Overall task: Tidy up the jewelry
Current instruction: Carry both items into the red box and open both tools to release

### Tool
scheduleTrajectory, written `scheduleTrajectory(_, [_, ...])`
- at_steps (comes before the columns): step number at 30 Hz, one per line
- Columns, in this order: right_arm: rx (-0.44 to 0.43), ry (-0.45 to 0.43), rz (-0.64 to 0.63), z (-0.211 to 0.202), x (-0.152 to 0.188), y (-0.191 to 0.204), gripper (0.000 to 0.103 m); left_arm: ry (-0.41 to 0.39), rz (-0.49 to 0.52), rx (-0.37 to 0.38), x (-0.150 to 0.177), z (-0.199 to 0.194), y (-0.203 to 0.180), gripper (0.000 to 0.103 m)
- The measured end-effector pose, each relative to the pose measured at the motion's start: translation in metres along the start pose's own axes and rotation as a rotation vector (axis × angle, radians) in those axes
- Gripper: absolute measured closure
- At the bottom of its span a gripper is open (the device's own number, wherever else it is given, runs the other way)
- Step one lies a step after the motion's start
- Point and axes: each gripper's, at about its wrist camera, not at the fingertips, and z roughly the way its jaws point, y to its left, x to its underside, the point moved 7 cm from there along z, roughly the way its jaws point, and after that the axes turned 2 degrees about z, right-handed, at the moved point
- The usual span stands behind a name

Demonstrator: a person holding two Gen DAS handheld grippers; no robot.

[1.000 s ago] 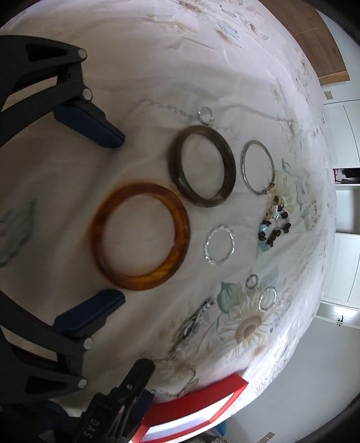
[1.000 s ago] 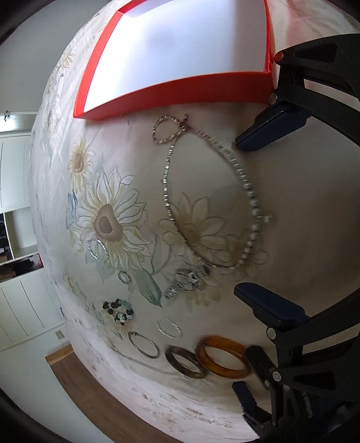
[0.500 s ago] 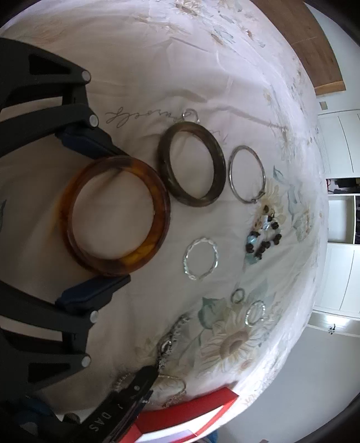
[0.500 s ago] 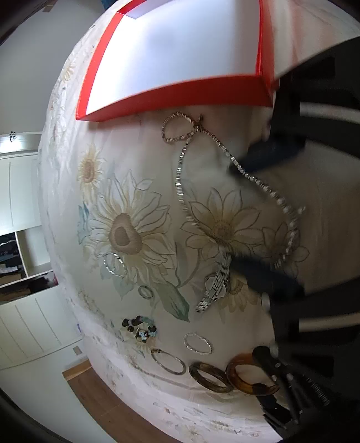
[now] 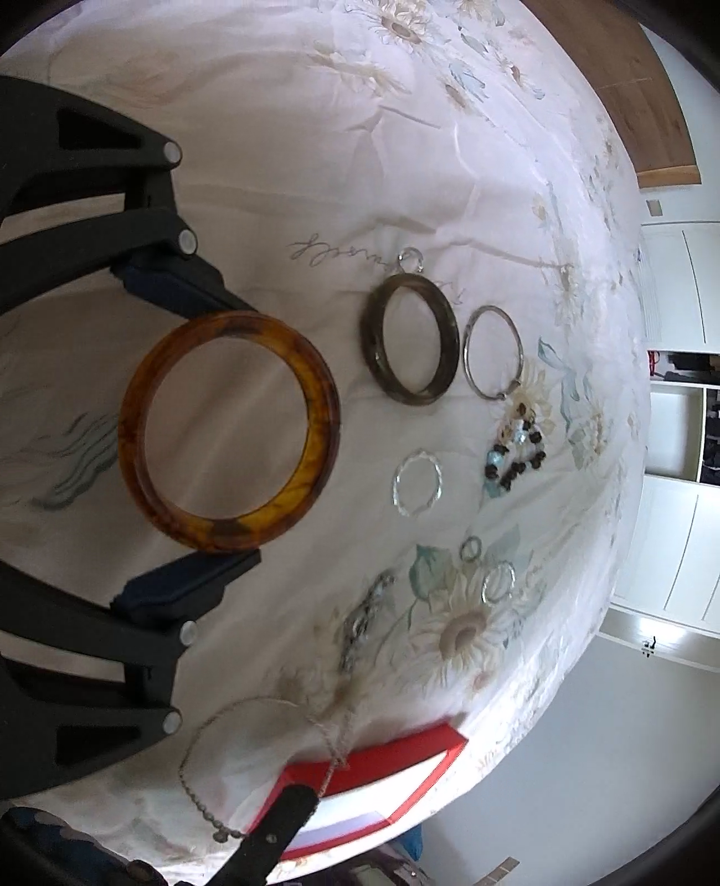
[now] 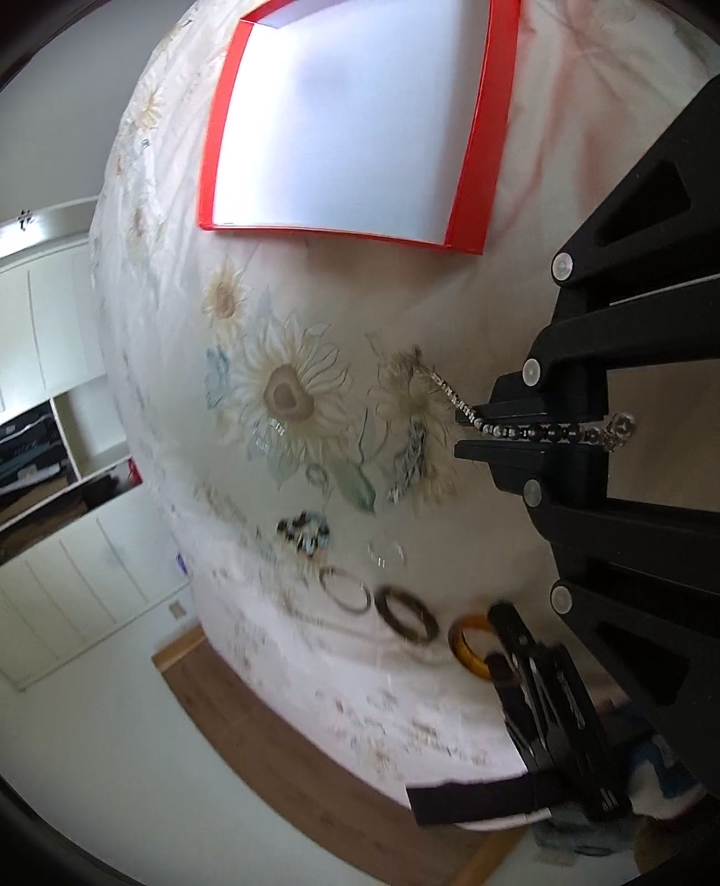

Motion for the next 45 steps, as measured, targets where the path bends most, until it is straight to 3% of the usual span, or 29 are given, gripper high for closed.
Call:
scheduleTrajectory(7, [-0.018,-0.081,-0.038,-0.058,-0.023,0.005,0.098,-0.045,0.055,0.087,-0.017,-0.031,-0.044,0.028])
scheduleTrajectory(14, [0.072,-0.209,-0.090,-0.125,-0.079,-0.033,0.098,-0.088,0.181,0.213,-0.050,-0.049,-0.136,0.028])
scheduleTrajectory(21, [0.192,-0.255,-0.091,-0.150,-0.123,-0.098,0.098,-0.085,0.309,0.316,-0.071,-0.030,-0.246,0.028])
scheduleTrajectory(26, [0.224,-0.272,-0.087,-0.147,-0.143,-0.130,0.098,-0.037,0.342,0.354,-0.076,0.000,-0.297,0.028])
scheduleTrajectory(32, [0.252,-0.169,-0.009,-0.100,-0.115,-0.175,0.098,0.063,0.380,0.325,-0.052,0.043,-0.310,0.028])
scheduleTrajectory(35, [0.293,-0.088,0.028,-0.076,-0.086,-0.201,0.098,0.065,0.427,0.297,-0.041,0.050,-0.313,0.028])
scheduleTrajectory(40, [0.333,-0.027,0.076,-0.067,-0.058,-0.227,0.097,0.055,0.487,0.264,-0.033,0.053,-0.316,0.027])
scheduleTrajectory(42, [0.340,-0.023,0.077,-0.070,-0.054,-0.230,0.092,0.046,0.517,0.238,-0.029,0.052,-0.318,0.027])
scheduleTrajectory(44, [0.338,-0.031,0.076,-0.078,-0.052,-0.229,0.071,0.043,0.527,0.238,-0.028,0.049,-0.320,0.027])
scheduleTrajectory(45, [0.333,-0.035,0.076,-0.081,-0.052,-0.227,0.067,0.048,0.529,0.240,-0.027,0.046,-0.318,0.026])
